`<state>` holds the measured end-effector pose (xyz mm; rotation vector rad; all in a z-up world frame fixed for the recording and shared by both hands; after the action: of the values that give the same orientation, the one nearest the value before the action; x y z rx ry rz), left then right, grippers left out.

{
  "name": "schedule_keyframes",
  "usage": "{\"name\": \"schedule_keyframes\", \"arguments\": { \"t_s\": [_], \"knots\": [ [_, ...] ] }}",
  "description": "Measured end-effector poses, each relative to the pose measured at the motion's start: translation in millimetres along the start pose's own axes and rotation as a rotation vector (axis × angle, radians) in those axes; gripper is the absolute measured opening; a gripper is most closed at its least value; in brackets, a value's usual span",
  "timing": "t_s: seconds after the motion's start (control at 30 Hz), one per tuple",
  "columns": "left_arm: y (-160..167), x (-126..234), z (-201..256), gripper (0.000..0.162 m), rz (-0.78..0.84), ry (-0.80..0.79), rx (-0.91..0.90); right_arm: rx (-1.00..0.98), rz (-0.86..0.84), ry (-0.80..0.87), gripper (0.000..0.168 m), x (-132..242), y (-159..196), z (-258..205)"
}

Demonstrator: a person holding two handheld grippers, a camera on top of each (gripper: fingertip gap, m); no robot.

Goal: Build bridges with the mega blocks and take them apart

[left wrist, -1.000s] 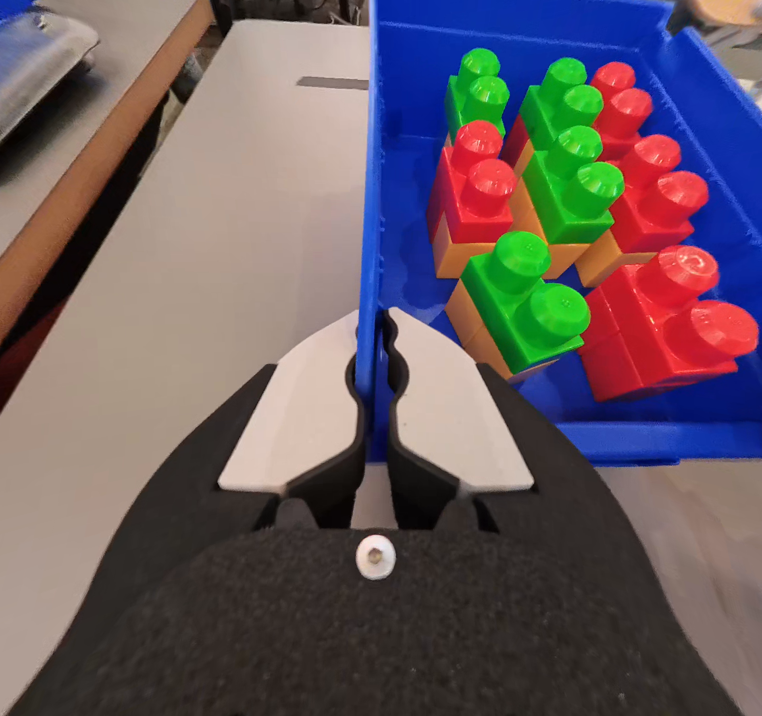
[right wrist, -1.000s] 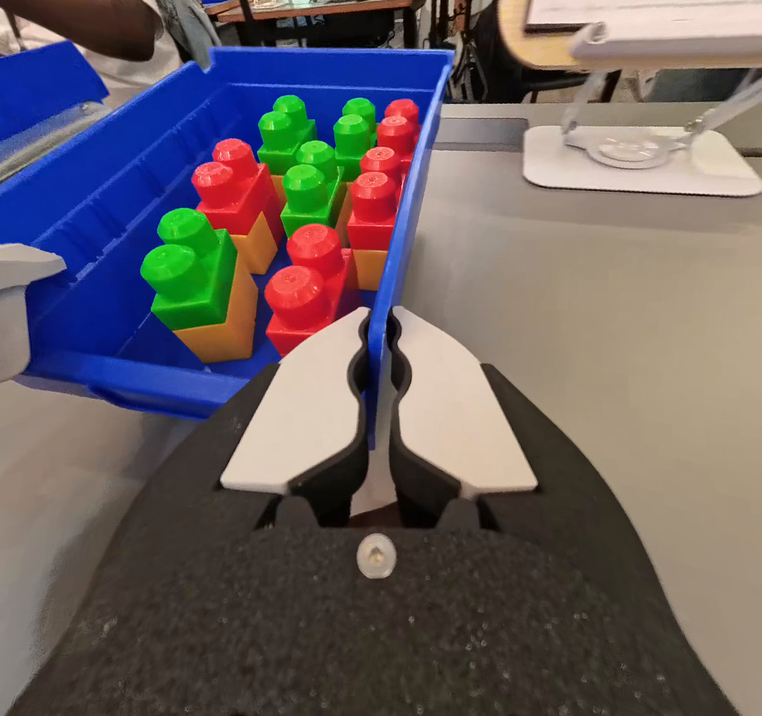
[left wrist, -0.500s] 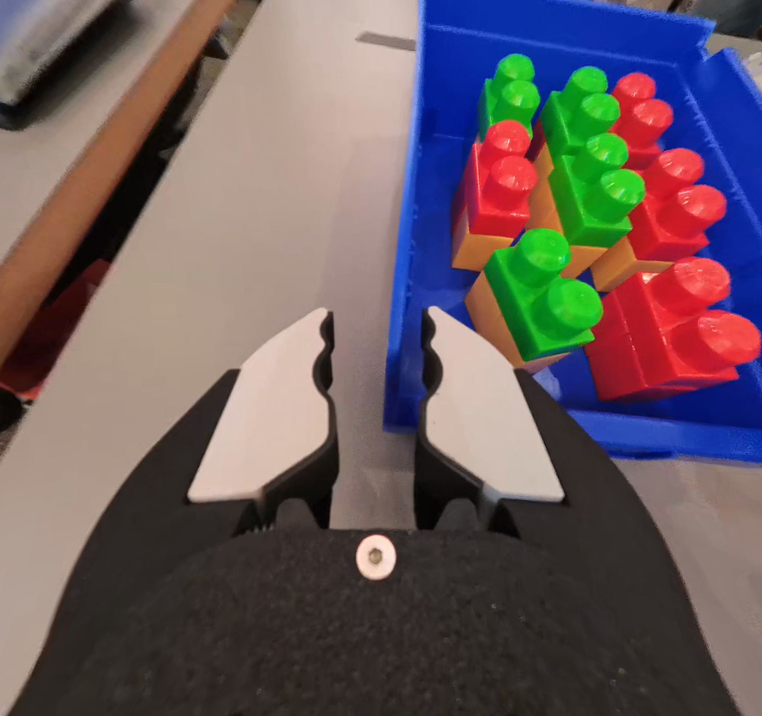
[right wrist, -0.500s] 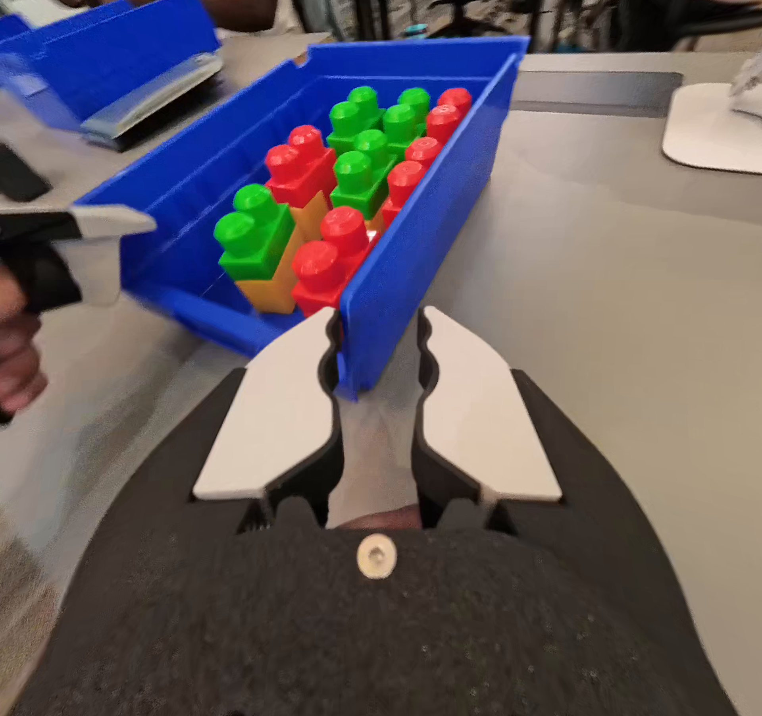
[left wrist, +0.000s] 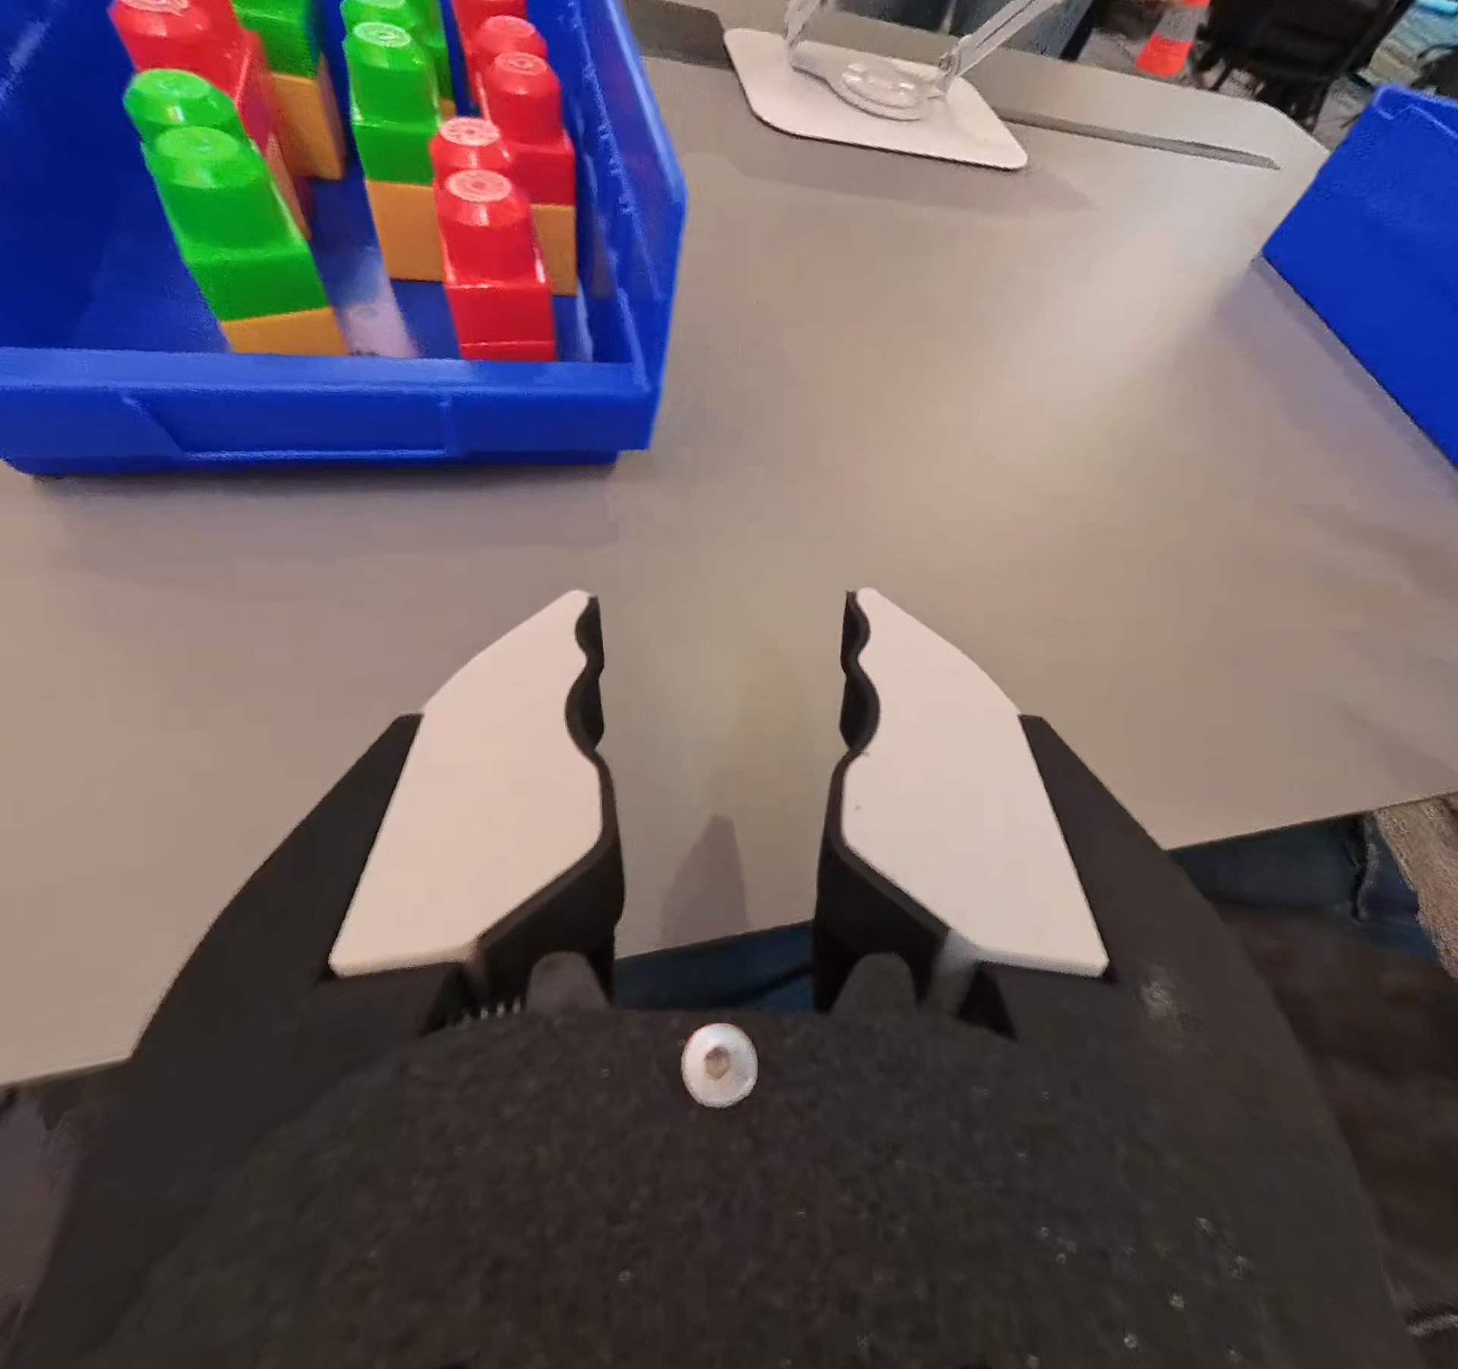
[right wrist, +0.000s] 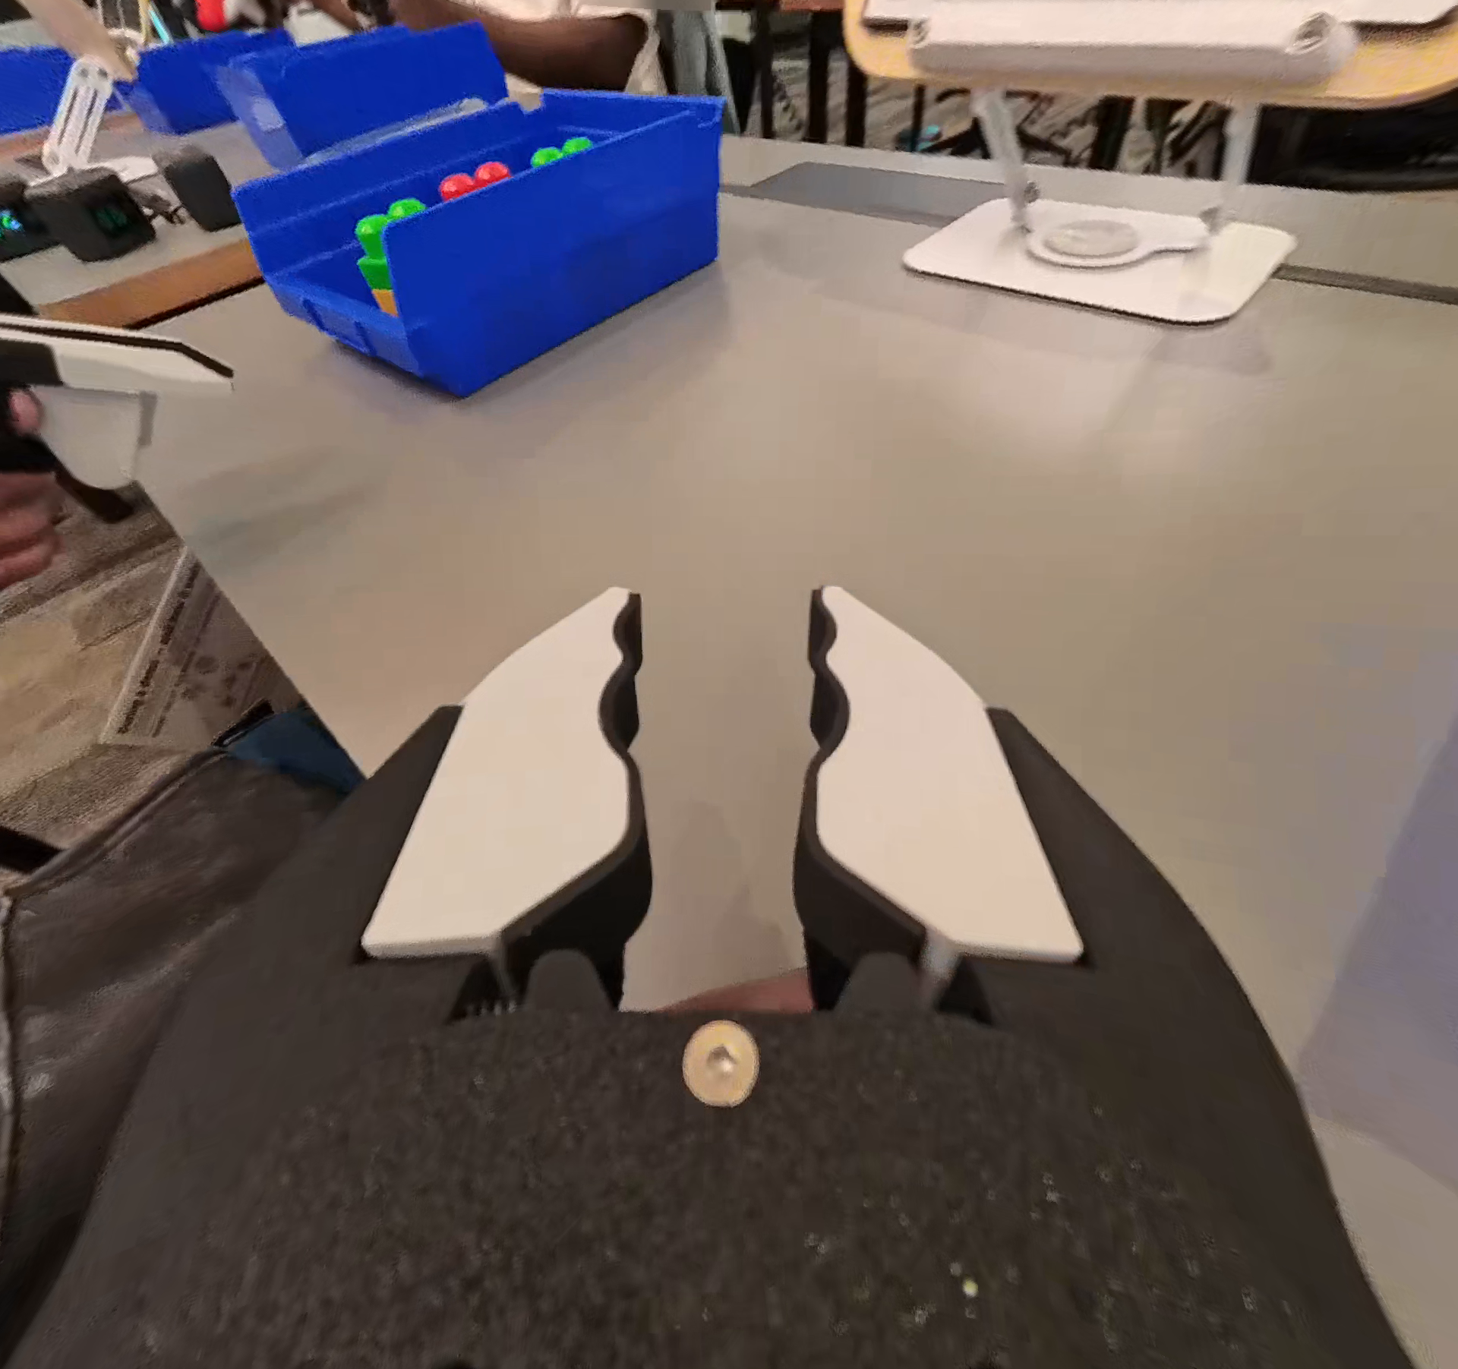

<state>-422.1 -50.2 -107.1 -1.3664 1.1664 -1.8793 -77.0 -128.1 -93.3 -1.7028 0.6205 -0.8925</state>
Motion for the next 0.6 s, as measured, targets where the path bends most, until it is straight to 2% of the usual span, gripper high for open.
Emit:
{"name": "schedule_keyframes", "arguments": {
  "t_s": [0.1,0.4,0.6],
  "knots": [
    [5.0,-3.2,11.3,0.059,0.024,-0.033,0.005,0.033,-0.002,0.076,0.039,13.3,7.5,4.9],
    [-4.2,-34.1,-16.5,0.061,0.019,-0.157,0.054,0.148,-0.068,0.116,0.035,6.4,18.6,6.6],
    [-51.3,-62.7,-75.9,0.061,0.120,-0.363,0.024,0.094,-0.045,0.067,0.032,2.1,17.4,4.3]
  ]
}}
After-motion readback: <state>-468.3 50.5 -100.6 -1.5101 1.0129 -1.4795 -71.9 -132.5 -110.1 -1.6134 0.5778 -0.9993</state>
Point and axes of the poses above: each gripper's, where its closed fingertips meet, x back along the fingers, y out of its underside, z = x × y across the jaws, the point moved 4 cm from there along x, back along the fingers, and after that the axes turned 10 degrees about -y, right-handed, at the moved point
